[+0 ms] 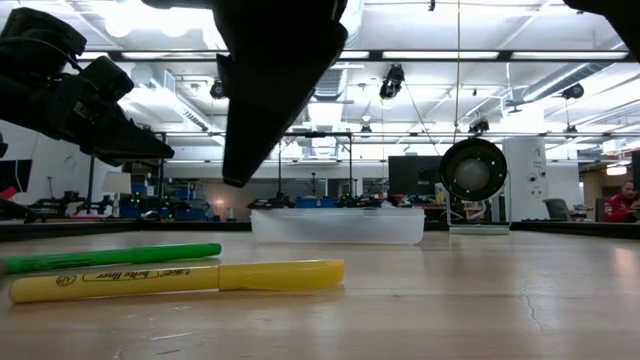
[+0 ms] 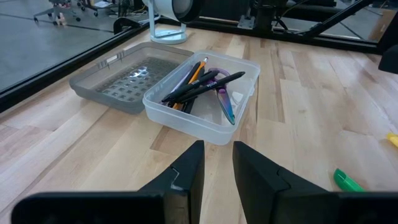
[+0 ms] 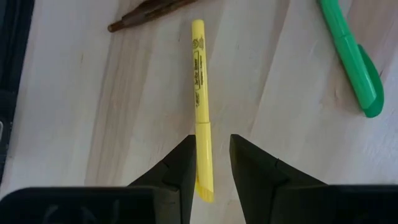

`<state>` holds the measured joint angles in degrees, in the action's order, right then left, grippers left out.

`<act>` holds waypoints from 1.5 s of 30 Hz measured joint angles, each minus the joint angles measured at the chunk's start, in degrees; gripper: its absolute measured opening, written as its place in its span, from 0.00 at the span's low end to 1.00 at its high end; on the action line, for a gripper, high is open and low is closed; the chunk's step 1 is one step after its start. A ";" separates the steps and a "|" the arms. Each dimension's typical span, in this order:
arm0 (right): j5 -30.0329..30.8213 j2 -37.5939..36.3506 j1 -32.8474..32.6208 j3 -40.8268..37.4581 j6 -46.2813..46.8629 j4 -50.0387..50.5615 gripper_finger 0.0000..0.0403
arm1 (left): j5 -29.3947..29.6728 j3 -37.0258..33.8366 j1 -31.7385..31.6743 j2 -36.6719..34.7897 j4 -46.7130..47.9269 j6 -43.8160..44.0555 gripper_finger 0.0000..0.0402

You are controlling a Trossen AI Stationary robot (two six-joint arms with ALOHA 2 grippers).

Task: Pick & place school supplies into a supply box
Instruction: Put the yellow pen into the supply box

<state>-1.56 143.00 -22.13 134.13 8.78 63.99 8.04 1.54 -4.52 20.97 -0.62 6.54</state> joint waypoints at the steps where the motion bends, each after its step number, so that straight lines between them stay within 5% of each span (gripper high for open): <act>1: 0.00 0.00 0.00 0.00 0.00 -0.24 0.23 | 0.00 0.01 -0.01 0.00 0.00 -0.01 0.17; 45: -0.37 2.40 -0.50 -1.53 0.24 4.19 0.23 | 0.00 0.00 0.01 0.00 -0.01 -0.01 0.17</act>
<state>-1.93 145.40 -22.63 132.60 9.02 68.17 8.04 1.54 -4.52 20.97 -0.63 6.54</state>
